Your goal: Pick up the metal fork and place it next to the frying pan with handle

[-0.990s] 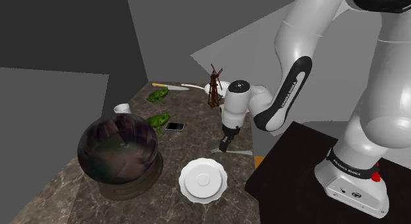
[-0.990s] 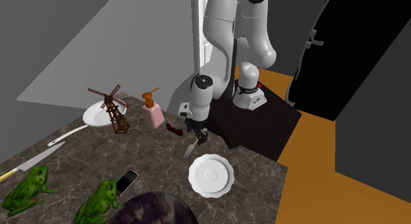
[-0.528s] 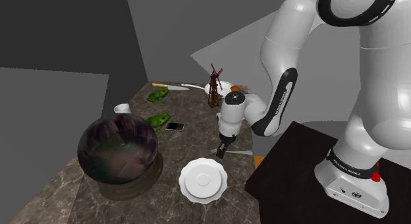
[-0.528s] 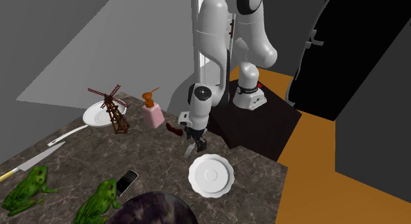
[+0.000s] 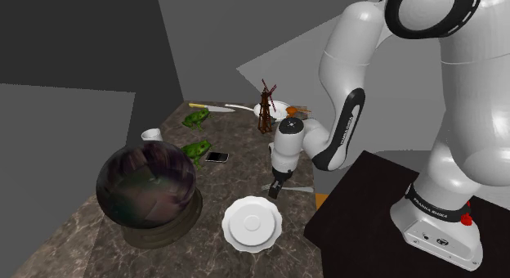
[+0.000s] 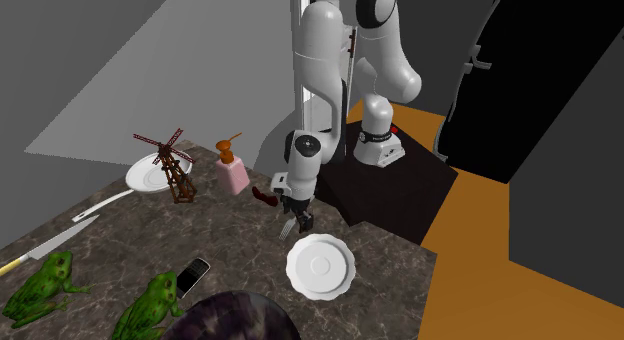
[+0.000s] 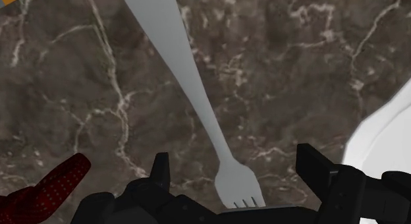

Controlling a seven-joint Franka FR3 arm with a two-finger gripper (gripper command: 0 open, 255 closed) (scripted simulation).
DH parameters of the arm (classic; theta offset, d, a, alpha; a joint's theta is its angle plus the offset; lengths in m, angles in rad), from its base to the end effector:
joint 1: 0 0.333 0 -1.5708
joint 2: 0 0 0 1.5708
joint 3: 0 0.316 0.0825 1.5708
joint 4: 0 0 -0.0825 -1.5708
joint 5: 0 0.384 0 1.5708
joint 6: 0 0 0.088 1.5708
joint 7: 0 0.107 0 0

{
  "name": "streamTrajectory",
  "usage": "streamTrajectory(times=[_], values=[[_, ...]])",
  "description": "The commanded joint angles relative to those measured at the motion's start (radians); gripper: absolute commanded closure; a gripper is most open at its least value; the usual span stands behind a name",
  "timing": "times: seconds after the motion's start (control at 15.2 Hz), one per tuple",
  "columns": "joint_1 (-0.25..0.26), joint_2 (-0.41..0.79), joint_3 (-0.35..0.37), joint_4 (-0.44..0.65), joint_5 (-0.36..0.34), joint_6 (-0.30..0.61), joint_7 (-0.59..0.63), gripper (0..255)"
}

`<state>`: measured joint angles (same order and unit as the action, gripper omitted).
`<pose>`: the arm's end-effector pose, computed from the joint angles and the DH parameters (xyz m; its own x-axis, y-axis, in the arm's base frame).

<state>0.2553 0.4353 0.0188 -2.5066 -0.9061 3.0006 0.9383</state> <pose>0.4005 0.1725 0.1181 0.9661 0.2306 0.1159 0.2200 -0.9706 0.0978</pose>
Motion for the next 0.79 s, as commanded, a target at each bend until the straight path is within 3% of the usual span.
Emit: streamTrajectory(times=[0.0, 0.07, 0.73], values=[[0.000, 0.000, 0.000, 0.000, 0.000, 0.000, 0.000, 0], [0.000, 0.000, 0.000, 0.000, 0.000, 0.000, 0.000, 255], [-0.015, -0.017, 0.017, -0.008, 0.018, -0.011, -0.018, 255]])
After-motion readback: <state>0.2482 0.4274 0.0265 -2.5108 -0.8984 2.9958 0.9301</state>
